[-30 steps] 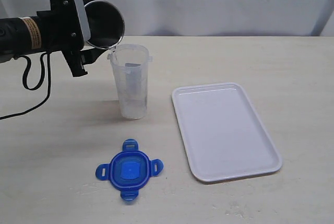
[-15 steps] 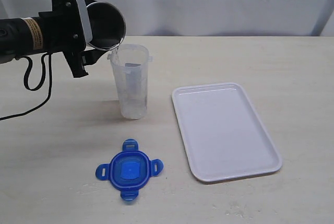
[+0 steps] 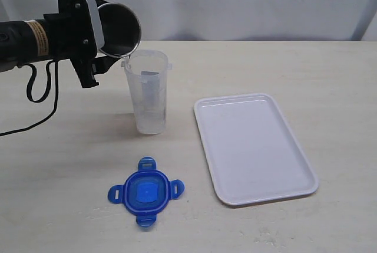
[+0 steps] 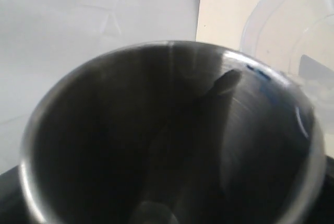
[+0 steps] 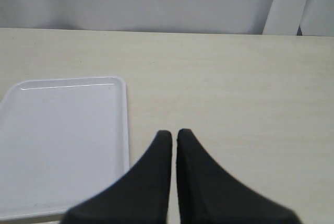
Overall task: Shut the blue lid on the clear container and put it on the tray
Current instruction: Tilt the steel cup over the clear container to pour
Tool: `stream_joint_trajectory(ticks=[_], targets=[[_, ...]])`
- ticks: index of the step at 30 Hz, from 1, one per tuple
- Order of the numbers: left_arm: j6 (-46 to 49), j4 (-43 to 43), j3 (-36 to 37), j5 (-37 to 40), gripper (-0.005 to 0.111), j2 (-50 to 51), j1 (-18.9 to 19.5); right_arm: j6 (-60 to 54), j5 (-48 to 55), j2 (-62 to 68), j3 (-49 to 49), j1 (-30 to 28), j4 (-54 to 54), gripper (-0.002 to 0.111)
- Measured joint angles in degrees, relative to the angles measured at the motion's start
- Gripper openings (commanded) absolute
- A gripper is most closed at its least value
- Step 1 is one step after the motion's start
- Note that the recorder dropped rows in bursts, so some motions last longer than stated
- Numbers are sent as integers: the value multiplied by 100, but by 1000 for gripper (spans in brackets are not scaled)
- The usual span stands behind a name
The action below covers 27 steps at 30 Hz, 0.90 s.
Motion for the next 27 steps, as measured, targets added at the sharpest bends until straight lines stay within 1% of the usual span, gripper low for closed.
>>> stream_joint_trajectory(ticks=[27], targets=[[0, -113, 0, 64, 0, 0, -22, 0, 0, 0, 0, 0, 0, 4]])
